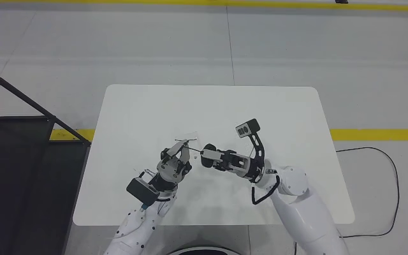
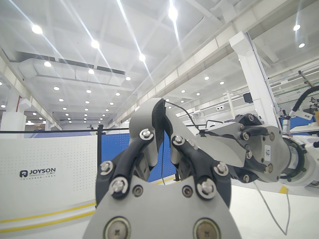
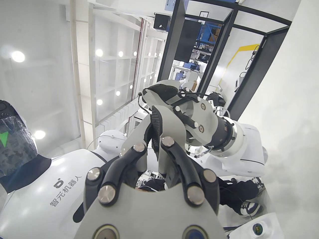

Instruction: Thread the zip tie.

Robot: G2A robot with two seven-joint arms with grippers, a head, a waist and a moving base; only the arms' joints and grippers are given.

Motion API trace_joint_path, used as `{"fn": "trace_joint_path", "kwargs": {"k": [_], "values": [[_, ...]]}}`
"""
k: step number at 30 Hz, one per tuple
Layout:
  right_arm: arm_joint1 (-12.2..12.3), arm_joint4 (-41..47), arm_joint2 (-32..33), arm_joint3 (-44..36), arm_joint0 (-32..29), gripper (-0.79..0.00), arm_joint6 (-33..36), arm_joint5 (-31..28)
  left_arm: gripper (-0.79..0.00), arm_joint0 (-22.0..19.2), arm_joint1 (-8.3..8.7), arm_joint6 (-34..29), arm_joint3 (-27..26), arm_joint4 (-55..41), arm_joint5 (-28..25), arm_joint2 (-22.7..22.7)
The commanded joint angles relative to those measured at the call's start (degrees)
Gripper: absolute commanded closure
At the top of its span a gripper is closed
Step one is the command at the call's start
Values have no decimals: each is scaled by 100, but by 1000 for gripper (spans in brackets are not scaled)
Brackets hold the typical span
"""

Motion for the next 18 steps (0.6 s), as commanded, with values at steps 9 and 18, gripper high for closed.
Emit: {"fn": "trace_joint_path", "kwargs": {"k": [9, 18], "values": [[2, -79, -1, -96, -47, 0, -92, -30, 0, 0, 0, 0, 0, 0, 0, 0], [10, -118, 34, -158, -106, 0, -167, -71, 0, 0, 0, 0, 0, 0, 0, 0]]}}
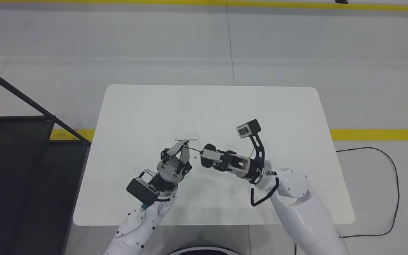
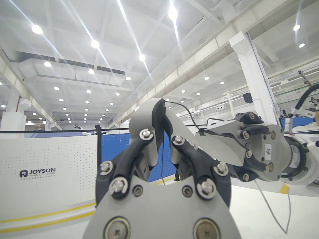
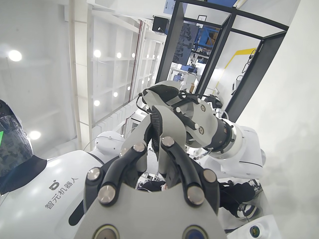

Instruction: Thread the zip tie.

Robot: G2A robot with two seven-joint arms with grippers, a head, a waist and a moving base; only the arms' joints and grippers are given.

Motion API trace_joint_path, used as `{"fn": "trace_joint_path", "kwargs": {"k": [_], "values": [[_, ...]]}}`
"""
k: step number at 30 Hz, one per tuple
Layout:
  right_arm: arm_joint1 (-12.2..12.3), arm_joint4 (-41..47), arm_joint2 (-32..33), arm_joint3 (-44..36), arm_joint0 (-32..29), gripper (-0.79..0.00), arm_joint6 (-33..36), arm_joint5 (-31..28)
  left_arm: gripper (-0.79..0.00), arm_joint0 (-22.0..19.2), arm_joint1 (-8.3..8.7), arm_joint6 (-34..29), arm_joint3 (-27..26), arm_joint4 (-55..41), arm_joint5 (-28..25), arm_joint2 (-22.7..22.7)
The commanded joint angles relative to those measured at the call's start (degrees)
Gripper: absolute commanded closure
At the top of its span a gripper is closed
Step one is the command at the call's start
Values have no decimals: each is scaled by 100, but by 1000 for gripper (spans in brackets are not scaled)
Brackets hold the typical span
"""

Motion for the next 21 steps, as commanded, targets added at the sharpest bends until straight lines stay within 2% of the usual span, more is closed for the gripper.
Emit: {"fn": "trace_joint_path", "kwargs": {"k": [1, 6, 21], "values": [[1, -8, 8, -6, -1, 0, -13, 3, 0, 11, 1, -94, -61, 3, 44, -8], [13, 2, 63, -24, -23, 0, 5, -8, 0, 72, 11, -145, -191, 121, 258, -13], [58, -57, 216, -107, -145, 0, 67, -35, 0, -9, -3, 83, -25, 439, 912, 89]]}}
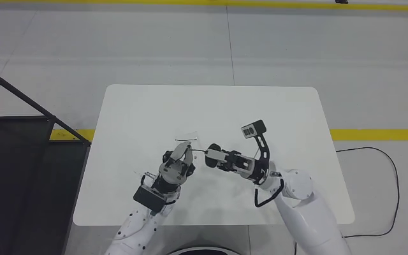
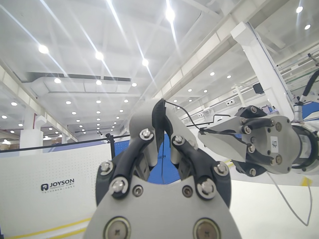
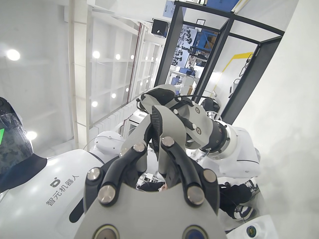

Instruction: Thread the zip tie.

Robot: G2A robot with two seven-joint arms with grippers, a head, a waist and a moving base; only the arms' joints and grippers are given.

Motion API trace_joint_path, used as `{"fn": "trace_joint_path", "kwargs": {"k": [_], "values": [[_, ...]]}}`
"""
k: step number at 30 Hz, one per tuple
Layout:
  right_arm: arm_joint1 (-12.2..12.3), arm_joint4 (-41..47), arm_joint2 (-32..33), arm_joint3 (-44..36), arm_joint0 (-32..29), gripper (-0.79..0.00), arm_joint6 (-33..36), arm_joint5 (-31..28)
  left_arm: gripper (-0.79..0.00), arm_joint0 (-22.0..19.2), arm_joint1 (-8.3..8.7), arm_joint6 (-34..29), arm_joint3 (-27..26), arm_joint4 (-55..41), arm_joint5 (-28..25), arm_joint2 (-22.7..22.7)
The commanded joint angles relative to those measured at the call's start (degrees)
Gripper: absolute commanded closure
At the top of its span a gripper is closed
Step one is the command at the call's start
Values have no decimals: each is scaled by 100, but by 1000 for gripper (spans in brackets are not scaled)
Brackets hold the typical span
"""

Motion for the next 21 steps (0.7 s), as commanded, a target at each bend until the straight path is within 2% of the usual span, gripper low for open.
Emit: {"fn": "trace_joint_path", "kwargs": {"k": [1, 21], "values": [[6, -23, 17, -13, -10, 0, 3, 1, 0, -17, -3, 34, 33, 28, 68, 18], [37, -888, 69, -213, -229, 0, -622, -438, 0, -62, -6, 105, 127, 85, 245, 67]]}}
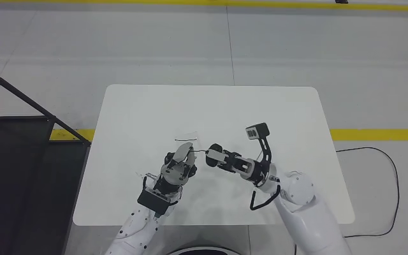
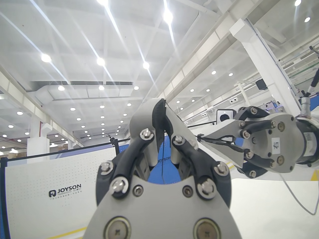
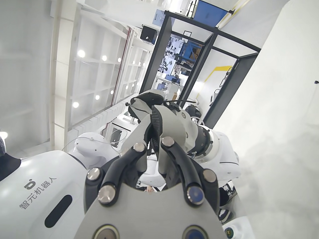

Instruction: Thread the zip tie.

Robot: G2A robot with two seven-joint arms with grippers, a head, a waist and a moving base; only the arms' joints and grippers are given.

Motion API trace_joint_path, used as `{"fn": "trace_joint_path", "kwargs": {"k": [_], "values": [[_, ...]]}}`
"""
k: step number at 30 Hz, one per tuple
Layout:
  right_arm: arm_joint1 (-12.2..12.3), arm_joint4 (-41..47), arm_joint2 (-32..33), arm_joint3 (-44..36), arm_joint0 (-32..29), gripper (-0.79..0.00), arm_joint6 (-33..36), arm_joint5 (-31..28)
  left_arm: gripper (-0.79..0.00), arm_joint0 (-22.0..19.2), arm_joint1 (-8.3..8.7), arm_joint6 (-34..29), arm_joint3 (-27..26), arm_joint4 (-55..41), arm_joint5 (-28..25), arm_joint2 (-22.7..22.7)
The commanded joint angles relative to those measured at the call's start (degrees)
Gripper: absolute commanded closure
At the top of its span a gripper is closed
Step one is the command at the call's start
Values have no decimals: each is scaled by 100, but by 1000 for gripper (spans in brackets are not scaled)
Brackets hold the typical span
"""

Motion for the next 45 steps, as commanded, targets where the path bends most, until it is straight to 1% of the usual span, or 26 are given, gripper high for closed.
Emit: {"fn": "trace_joint_path", "kwargs": {"k": [1, 10, 14, 20, 24, 28, 45], "values": [[-2, -46, -12, -19, -22, 0, -61, -53, 0, 0, 0, 0, 0, 0, 0, 0], [11, -81, 13, -152, -86, 0, -135, -147, 0, 0, 0, 0, 0, 0, 0, 0], [15, -9, 59, -181, -146, 0, -219, -291, 0, 0, 0, 0, 0, 0, 0, 0], [54, 198, 235, -231, -290, 0, -64, -452, 0, 0, 0, 0, 0, 0, 0, 0], [106, 278, 390, -308, -405, 0, 262, -438, 0, 0, 0, 0, 0, 0, 0, 0], [158, 249, 509, -392, -499, 0, 535, -279, 0, 0, 0, 0, 0, 0, 0, 0], [165, 236, 538, -412, -526, 0, 509, -260, 0, 0, 0, 0, 0, 0, 0, 0]]}}
